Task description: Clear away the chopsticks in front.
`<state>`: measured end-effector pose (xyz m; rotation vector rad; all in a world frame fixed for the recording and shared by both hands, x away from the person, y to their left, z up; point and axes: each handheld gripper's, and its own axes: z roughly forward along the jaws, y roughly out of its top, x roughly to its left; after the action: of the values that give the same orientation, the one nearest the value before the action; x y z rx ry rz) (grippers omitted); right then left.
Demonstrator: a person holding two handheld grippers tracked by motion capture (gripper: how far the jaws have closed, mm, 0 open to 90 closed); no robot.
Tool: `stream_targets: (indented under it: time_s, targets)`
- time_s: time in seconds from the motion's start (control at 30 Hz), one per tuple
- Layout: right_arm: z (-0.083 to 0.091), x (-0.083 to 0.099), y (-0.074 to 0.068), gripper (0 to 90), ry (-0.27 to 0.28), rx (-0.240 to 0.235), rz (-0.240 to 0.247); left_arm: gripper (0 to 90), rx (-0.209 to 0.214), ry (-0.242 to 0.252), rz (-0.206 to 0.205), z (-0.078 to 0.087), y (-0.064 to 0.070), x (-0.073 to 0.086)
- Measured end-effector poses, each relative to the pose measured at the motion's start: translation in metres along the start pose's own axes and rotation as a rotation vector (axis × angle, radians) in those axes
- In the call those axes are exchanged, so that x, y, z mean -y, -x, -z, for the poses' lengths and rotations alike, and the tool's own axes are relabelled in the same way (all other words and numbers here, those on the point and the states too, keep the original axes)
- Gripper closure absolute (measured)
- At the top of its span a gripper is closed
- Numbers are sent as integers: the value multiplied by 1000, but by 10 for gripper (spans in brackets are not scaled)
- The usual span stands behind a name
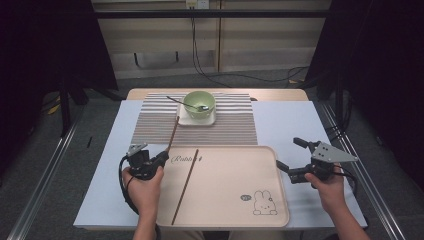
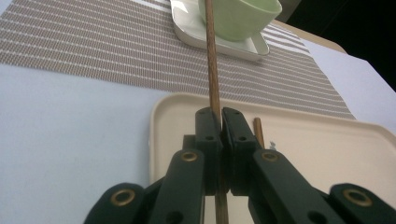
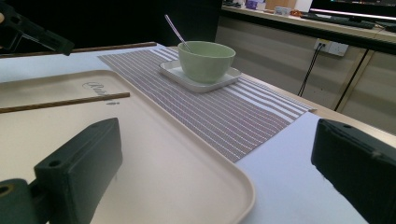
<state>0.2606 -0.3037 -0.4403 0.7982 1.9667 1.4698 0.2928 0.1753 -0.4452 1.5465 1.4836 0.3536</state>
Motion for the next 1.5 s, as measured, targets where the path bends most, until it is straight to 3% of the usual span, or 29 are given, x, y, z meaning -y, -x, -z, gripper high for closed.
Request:
stream_targets:
  time_s: [0.27,0.57,0.73,0.9,1.07,1.5]
  targets:
    - [0,0,0,15,0,1,5,863,-12,19,8,14,5,13]
    - [1,0,0,15,-2,4,-2,863,-2,24,-2,25,12,28]
    - [0,0,-1,15,11,16,-5,862,5,37,12,31,13,36]
    - [1,-1,-1,15,7,11,-6,863,-4,27,28,34,12,43]
    - [1,0,-1,15,13,19,-5,862,-16,24,10,39,14,49]
    - [1,-1,-1,15,9,11,-5,862,-29,2,28,43,14,69]
